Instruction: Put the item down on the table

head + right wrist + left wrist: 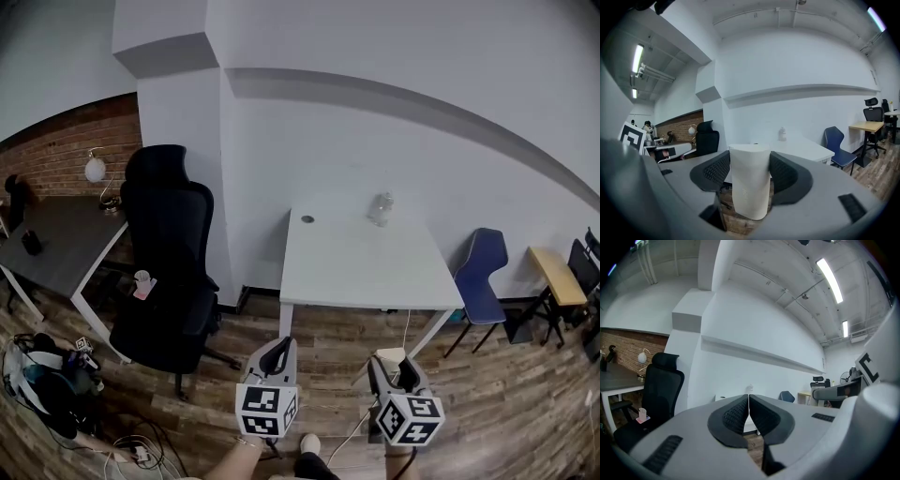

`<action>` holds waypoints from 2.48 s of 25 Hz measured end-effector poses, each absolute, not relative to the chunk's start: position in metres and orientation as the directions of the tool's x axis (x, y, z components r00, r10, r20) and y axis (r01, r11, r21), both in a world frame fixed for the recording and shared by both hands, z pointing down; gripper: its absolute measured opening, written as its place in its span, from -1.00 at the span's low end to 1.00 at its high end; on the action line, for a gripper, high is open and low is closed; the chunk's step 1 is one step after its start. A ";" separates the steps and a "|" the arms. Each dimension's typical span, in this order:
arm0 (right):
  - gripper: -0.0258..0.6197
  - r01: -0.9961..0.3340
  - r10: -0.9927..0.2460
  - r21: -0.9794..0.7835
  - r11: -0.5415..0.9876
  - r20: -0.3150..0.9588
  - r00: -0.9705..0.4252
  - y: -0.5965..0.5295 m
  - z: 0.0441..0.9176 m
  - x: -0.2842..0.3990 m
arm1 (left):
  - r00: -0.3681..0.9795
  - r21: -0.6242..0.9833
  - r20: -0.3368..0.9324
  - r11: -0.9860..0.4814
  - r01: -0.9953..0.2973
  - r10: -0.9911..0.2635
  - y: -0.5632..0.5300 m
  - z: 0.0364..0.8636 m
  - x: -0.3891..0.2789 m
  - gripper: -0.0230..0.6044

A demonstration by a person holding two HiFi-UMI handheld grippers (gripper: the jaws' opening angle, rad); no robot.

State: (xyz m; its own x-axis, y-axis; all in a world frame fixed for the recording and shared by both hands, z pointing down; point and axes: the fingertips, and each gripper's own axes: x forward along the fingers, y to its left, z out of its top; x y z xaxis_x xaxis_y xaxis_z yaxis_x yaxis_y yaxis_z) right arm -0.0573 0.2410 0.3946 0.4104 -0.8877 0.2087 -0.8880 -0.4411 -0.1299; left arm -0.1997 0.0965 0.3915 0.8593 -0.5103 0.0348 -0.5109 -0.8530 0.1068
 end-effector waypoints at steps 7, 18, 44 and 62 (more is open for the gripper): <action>-0.04 -0.883 -0.885 -0.148 -0.445 0.228 0.407 0.212 0.399 -0.016 | 0.848 0.081 0.042 -0.844 -0.530 -0.529 0.068 0.391 -0.162 -0.86; -0.04 -0.881 -0.896 -0.199 -0.429 0.215 0.388 0.168 0.393 0.051 | 0.832 0.033 0.076 -0.833 -0.552 -0.549 0.031 0.384 -0.102 -0.86; -0.04 -0.892 -0.910 -0.237 -0.385 0.260 0.323 0.117 0.416 0.158 | 0.784 0.017 0.172 -0.794 -0.608 -0.596 -0.016 0.402 -0.010 -0.86; -0.04 -0.898 -0.901 -0.175 -0.404 0.244 0.358 0.059 0.404 0.218 | 0.800 0.065 0.147 -0.802 -0.594 -0.581 -0.087 0.409 0.052 -0.86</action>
State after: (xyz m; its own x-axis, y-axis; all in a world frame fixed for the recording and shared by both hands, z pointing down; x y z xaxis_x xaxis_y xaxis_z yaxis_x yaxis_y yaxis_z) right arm 0.2176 0.0590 0.4045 0.3582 -0.9013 0.2437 -0.8978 -0.4041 -0.1750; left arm 0.0517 -0.0869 0.4093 0.8004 -0.5812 0.1472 -0.5941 -0.8017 0.0651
